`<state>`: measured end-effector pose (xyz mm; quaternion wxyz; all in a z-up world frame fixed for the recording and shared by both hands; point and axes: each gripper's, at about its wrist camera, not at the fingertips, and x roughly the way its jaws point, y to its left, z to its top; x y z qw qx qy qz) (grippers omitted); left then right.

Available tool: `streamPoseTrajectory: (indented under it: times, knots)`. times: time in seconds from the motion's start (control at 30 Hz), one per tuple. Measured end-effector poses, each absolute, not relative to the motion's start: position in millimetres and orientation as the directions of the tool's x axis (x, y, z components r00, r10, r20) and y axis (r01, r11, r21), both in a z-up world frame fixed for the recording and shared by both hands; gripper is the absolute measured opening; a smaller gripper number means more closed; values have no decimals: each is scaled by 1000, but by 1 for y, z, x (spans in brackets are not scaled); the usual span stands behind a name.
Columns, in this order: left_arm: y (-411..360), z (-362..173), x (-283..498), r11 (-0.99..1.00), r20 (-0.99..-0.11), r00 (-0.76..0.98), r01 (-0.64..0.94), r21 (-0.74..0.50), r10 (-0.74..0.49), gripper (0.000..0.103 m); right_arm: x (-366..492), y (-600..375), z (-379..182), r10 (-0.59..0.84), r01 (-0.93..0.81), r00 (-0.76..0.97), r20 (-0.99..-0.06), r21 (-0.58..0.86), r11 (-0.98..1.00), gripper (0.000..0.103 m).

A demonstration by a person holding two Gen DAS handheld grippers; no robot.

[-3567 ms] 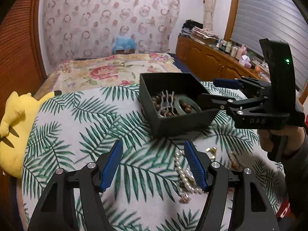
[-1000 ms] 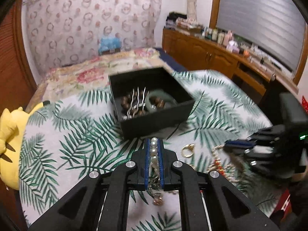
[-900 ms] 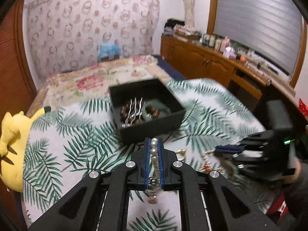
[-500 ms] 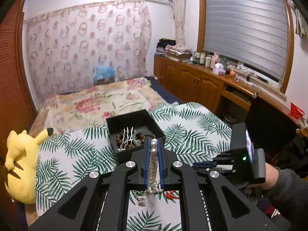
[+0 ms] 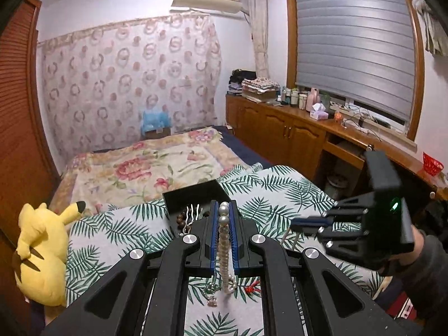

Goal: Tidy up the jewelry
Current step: 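Lift the pearl necklaces with both tools and carry them over the black box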

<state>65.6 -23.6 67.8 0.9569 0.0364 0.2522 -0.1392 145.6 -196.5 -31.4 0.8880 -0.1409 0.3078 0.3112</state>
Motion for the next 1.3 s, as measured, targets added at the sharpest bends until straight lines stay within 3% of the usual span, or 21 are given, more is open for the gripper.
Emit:
streamPoseTrajectory:
  times: [0.53, 1.3]
  knots:
    - [-17, 79, 68, 966, -468, 854, 260, 9, -226, 7, 141, -195, 57, 498, -636, 704, -507, -137, 759, 6]
    - [-10, 120, 118, 960, -406, 876, 281, -6, -260, 7, 188, -190, 103, 511, -633, 723, -465, -152, 759, 6]
